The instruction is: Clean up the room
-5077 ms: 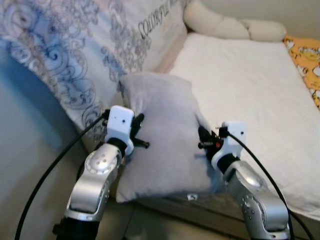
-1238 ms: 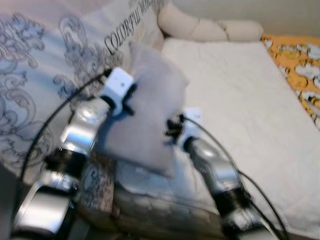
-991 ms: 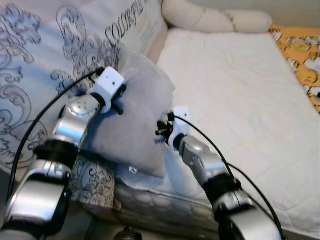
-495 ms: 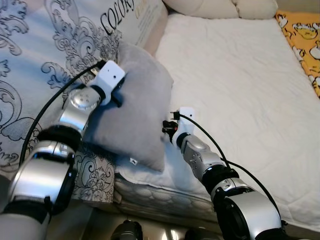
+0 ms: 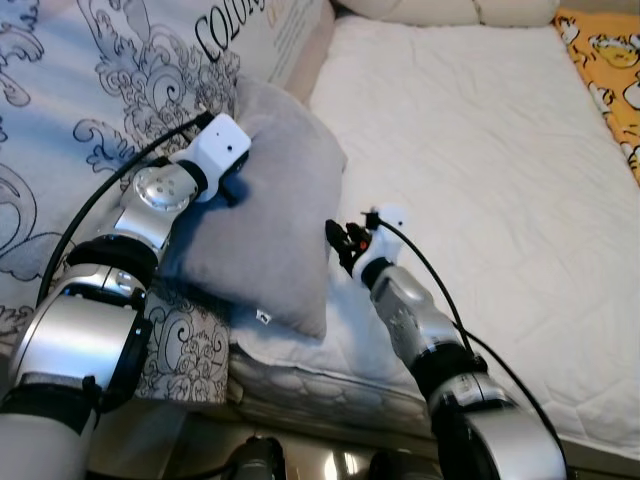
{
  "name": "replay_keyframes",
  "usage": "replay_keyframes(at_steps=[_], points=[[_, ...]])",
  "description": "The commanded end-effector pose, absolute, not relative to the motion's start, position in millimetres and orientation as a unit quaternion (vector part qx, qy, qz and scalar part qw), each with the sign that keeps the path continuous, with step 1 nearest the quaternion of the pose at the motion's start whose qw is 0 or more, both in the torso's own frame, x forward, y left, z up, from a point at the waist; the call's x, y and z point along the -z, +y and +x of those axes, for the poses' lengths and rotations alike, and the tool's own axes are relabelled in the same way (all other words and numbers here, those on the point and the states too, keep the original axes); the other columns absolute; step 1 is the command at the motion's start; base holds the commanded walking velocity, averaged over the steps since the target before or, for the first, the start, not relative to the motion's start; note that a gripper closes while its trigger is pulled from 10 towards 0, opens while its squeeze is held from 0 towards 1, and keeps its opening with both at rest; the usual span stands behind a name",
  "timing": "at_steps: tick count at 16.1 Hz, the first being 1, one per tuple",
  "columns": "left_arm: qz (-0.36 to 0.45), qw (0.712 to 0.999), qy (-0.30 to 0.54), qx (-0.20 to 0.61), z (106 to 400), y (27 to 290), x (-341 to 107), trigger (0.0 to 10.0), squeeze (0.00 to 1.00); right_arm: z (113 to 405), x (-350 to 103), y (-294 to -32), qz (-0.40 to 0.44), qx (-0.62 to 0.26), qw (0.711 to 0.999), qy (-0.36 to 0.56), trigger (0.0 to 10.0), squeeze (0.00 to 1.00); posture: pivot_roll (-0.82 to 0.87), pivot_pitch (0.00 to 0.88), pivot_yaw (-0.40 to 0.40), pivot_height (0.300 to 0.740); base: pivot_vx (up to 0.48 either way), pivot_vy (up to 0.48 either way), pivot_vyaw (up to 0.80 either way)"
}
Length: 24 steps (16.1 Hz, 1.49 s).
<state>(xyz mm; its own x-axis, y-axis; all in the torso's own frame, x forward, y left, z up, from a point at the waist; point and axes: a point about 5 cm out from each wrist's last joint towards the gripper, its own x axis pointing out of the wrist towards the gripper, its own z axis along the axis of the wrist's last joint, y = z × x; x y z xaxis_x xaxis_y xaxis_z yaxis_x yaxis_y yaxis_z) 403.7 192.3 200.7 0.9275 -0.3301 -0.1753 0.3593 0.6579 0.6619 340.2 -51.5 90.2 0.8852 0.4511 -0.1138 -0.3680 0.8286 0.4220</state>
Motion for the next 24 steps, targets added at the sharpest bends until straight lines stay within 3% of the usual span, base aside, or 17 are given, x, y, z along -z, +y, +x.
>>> replay_keyframes(at_steps=[1,6,8,9,10,12,15,18,24], points=[[0.389,0.903,0.005,0.184,406.0,195.3,-214.0,10.0,1.0,328.8,-94.1,-29.5,0.233,-0.252,0.934,0.1,10.0,1.0,-0.02,0.119,0.06,0.74,0.0,0.0,0.0],[0.322,0.933,-0.026,0.157,411.7,199.9,-241.5,10.0,1.0,300.6,-119.2,-57.0,0.168,-0.334,0.927,0.04,10.0,1.0,-0.04,0.082,0.064,0.74,0.0,0.0,0.0],[0.255,0.954,-0.049,0.149,413.9,198.4,-254.0,10.0,1.0,290.4,-131.0,-72.8,0.156,-0.33,0.931,0.026,10.0,1.0,-0.04,0.057,0.062,0.74,0.0,0.0,0.0],[0.182,0.967,-0.067,0.165,414.4,191.4,-258.4,10.0,0.97,284.0,-140.4,-82.4,0.142,-0.315,0.938,0.013,10.0,1.0,-0.05,0.048,0.065,0.74,0.0,0.0,0.0],[0.15,0.97,-0.075,0.173,414.2,187.4,-258.6,10.0,0.0,282.5,-143.2,-85.8,0.134,-0.303,0.943,0.011,10.0,1.0,-0.05,0.04,0.063,0.74,0.0,0.0,0.0],[0.053,0.971,-0.102,0.21,399.7,162.5,-238.3,10.0,0.0,278.4,-153.2,-100.4,0.091,-0.235,0.968,0.009,10.0,0.0,-0.08,0.011,0.063,0.74,0.0,0.0,0.0],[0.032,0.973,-0.101,0.203,375.7,149.0,-217.5,10.0,0.0,276.5,-158.4,-109.6,0.068,-0.194,0.979,0.01,10.0,0.0,-0.06,0.0,0.047,0.74,0.0,0.0,0.0],[0.006,0.981,-0.088,0.173,328.4,124.2,-201.2,10.0,0.0,269.5,-162.8,-127.9,0.083,-0.143,0.986,0.007,10.0,0.0,0.0,0.0,0.007,0.74,0.0,-0.284,0.0],[0.043,0.99,-0.037,0.131,288.2,141.4,-183.6,10.0,0.0,263.9,-148.3,-131.9,0.093,-0.098,0.99,0.041,10.0,0.0,0.02,0.0,-0.008,0.74,0.0,-0.451,0.0]])
